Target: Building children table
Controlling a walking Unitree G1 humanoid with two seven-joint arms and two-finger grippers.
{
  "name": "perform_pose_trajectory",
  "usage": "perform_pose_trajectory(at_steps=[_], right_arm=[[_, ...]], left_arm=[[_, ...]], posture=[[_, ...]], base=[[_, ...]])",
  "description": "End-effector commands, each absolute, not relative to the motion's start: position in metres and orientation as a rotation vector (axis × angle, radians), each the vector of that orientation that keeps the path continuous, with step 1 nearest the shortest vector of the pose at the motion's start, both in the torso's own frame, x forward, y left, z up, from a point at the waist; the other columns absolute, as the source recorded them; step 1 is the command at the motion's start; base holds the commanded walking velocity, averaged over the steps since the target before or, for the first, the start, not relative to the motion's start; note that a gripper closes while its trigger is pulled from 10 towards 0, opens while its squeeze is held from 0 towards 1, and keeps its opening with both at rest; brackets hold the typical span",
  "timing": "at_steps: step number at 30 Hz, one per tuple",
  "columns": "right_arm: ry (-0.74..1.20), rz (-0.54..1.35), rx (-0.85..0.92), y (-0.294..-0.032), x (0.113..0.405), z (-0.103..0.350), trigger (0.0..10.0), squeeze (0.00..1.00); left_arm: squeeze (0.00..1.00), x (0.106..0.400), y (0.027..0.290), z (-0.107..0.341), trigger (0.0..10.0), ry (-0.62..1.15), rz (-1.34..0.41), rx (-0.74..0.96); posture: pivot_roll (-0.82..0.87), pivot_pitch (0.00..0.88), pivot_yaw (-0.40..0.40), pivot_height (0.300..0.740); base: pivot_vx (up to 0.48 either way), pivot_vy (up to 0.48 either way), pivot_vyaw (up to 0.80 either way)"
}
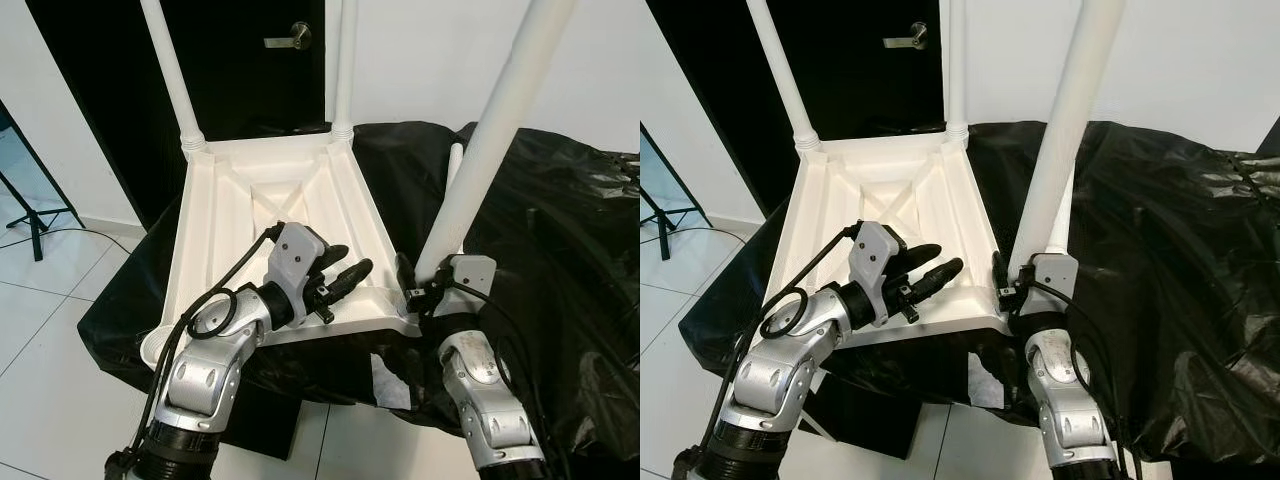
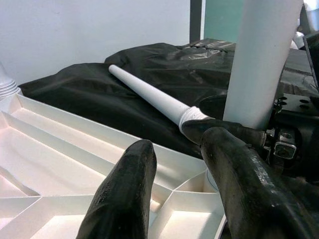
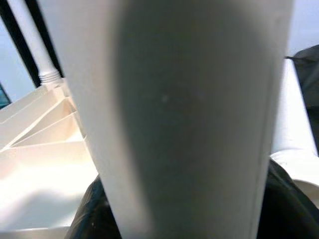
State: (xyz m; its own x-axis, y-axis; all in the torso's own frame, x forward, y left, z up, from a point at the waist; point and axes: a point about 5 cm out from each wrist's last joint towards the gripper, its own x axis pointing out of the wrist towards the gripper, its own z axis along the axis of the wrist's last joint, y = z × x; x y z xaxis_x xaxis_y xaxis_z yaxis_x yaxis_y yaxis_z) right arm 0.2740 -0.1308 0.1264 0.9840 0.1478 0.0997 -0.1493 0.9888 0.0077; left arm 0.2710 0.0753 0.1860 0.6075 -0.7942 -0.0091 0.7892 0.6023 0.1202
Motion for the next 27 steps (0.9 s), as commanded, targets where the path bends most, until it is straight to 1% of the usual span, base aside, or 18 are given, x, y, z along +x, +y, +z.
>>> perform_pose_trajectory(at_steps=[1, 5, 13, 19, 27], right_arm=[[0.051, 0.157, 0.009, -0.137, 0.270, 0.098, 10.0, 0.00], [0.046, 0.177, -0.015, -0.145, 0.272, 0.102, 10.0, 0.00], [0.041, 0.193, -0.040, -0.151, 0.275, 0.104, 10.0, 0.00], [0.038, 0.203, -0.050, -0.152, 0.277, 0.105, 10.0, 0.00], [0.033, 0.206, -0.049, -0.153, 0.277, 0.105, 10.0, 0.01]], left_arm=[[0.00, 0.271, 0.074, 0.185, 10.0, -0.047, -0.891, 0.118], [0.00, 0.262, 0.071, 0.177, 10.0, -0.003, -0.968, 0.129], [0.00, 0.244, 0.067, 0.159, 10.0, 0.092, -1.102, 0.138], [0.00, 0.243, 0.066, 0.144, 10.0, 0.132, -1.078, 0.151], [0.00, 0.239, 0.066, 0.139, 10.0, 0.154, -1.070, 0.144]], posture=[[0.02, 0.000, 0.011, 0.740], [0.02, 0.000, 0.005, 0.740], [0.02, 0.000, -0.003, 0.740], [0.02, 0.000, 0.000, 0.740], [0.02, 0.000, 0.001, 0.740]], base=[[0.000, 0.000, 0.00], [0.000, 0.000, 0.00], [0.000, 0.000, 0.00], [0.000, 0.000, 0.00], [0.000, 0.000, 0.00]])
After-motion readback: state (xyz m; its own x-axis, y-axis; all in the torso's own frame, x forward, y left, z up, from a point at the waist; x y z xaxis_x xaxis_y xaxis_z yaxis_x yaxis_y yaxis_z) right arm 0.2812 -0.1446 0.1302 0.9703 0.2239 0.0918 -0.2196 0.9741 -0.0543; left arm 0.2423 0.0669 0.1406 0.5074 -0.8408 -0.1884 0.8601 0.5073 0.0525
